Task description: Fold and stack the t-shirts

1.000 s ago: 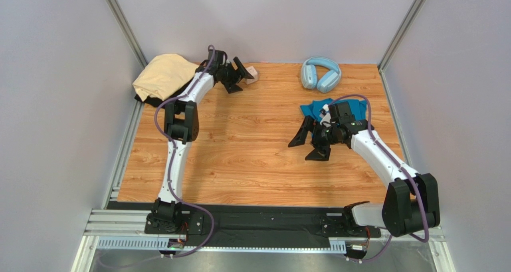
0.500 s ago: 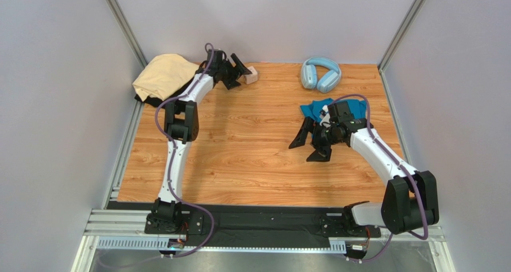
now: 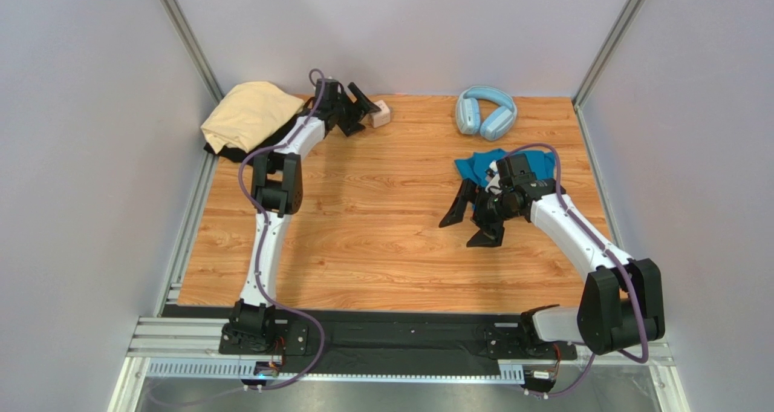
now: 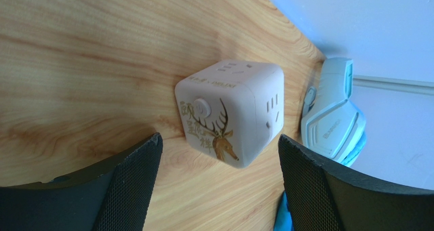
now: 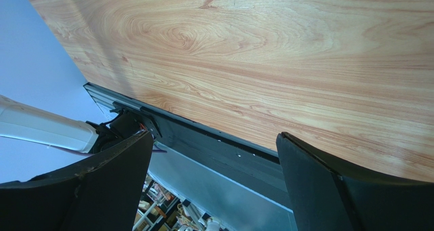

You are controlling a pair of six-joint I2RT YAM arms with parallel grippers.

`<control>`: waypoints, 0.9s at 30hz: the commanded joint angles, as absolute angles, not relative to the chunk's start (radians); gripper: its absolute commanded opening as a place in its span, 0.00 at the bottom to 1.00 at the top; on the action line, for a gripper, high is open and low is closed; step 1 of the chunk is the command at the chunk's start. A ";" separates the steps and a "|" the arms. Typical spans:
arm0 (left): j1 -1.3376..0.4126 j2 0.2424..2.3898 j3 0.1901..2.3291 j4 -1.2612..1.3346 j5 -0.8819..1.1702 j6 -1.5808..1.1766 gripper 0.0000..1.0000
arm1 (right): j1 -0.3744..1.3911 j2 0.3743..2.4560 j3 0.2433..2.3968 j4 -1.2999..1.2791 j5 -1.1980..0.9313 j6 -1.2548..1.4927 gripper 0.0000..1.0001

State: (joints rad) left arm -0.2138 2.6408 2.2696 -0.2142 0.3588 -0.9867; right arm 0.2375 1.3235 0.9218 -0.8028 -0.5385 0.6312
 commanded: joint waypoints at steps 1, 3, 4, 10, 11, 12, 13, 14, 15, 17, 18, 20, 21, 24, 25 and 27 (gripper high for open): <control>-0.213 2.689 2.267 -0.092 0.354 -1.064 0.90 | 0.233 1.319 0.950 -0.818 -0.520 0.638 1.00; -0.215 2.700 2.273 -0.087 0.339 -1.094 0.90 | 0.233 1.316 0.951 -0.816 -0.511 0.638 1.00; -0.215 2.710 2.286 -0.095 0.333 -1.097 0.90 | 0.233 1.319 0.951 -0.821 -0.511 0.640 1.00; -0.225 2.750 2.345 -0.140 0.321 -1.078 0.90 | 0.233 1.324 0.954 -0.827 -0.502 0.646 1.00; -0.232 2.753 2.344 -0.140 0.315 -1.081 0.90 | 0.233 1.325 0.951 -0.827 -0.500 0.646 1.00; -0.235 2.763 2.342 -0.143 0.313 -1.081 0.90 | 0.233 1.325 0.950 -0.828 -0.502 0.644 1.00; -0.239 2.767 2.345 -0.143 0.316 -1.084 0.90 | 0.233 1.330 0.948 -0.827 -0.500 0.647 1.00; -0.248 2.773 2.348 -0.144 0.316 -1.085 0.90 | 0.233 1.331 0.950 -0.827 -0.499 0.646 1.00; -0.253 2.784 2.353 -0.138 0.321 -1.074 0.90 | 0.233 1.333 0.951 -0.827 -0.500 0.646 1.00; -0.270 2.786 2.361 -0.144 0.301 -1.068 0.90 | 0.233 1.335 0.959 -0.827 -0.502 0.644 1.00; -0.273 2.789 2.371 -0.153 0.296 -1.074 0.90 | 0.233 1.335 0.962 -0.833 -0.500 0.644 1.00; -0.276 2.789 2.375 -0.144 0.305 -1.107 0.89 | 0.233 1.335 0.969 -0.841 -0.496 0.638 1.00; -0.278 2.787 2.385 -0.152 0.304 -1.118 0.89 | 0.236 1.332 0.977 -0.850 -0.494 0.637 1.00; -0.282 2.769 2.401 -0.181 0.287 -1.098 0.87 | 0.233 1.335 0.989 -0.854 -0.489 0.632 1.00; -0.284 2.763 2.402 -0.192 0.275 -1.091 0.85 | 0.233 1.336 0.992 -0.854 -0.489 0.632 1.00; -0.284 2.746 2.407 -0.224 0.268 -1.065 0.79 | 0.233 1.348 1.005 -0.853 -0.488 0.627 1.00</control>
State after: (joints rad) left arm -0.2756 2.7464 2.3836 -0.1089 0.3035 -1.0977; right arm 0.2367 1.3350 0.9478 -0.8421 -0.4980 0.6342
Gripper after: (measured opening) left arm 0.836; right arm 0.998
